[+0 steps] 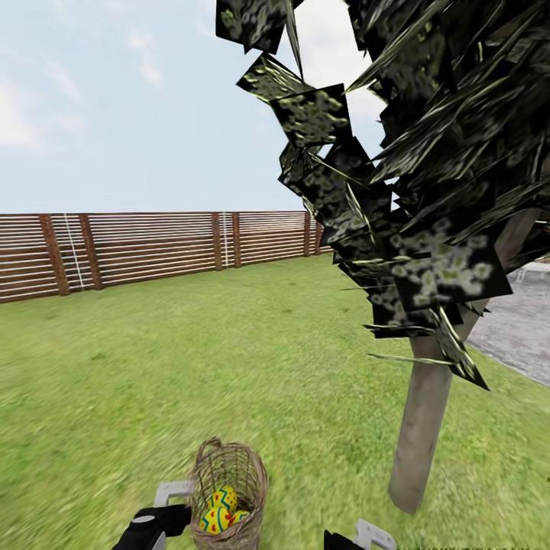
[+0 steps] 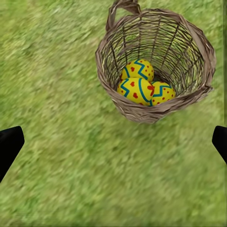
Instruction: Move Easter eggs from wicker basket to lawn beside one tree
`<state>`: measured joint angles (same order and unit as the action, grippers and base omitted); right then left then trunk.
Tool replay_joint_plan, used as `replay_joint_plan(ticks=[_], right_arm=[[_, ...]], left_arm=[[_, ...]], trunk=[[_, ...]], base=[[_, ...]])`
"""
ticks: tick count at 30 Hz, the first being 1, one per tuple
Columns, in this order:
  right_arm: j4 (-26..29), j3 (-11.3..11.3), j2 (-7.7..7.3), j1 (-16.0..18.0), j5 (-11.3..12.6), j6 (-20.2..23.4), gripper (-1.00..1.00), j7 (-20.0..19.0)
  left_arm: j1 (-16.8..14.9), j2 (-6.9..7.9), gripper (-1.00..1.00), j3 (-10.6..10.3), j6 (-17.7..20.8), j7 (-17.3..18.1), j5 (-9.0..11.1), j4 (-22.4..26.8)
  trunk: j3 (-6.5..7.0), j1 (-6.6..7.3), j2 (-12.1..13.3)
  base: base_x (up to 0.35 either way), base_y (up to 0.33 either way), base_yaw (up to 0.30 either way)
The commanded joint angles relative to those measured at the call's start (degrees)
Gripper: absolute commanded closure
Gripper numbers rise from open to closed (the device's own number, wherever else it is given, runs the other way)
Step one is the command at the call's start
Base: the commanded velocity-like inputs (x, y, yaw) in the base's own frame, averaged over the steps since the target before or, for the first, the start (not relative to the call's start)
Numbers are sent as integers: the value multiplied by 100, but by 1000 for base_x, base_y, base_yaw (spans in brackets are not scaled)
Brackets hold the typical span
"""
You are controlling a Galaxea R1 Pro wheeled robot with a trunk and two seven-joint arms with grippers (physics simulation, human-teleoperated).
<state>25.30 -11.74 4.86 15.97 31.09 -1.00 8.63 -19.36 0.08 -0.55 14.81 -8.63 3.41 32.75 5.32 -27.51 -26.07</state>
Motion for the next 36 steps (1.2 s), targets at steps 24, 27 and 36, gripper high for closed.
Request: replay_joint_plan(ticks=[24,27,36], right_arm=[[1,-48,-7,3,56,-23,-100,42],[1,-48,-5,3,56,-23,-100,42],[1,-48,-3,3,56,-23,-100,42]], left_arm=[[2,1,-100,-6,24,-30,37,4],[2,1,-100,-6,23,-28,35,4],[2,1,-100,-6,30,-25,30,4]], trunk=[[141,173,315],[141,173,315],[141,173,315]], base=[[-58,0,-141],[-43,0,-4],[-10,0,-7]])
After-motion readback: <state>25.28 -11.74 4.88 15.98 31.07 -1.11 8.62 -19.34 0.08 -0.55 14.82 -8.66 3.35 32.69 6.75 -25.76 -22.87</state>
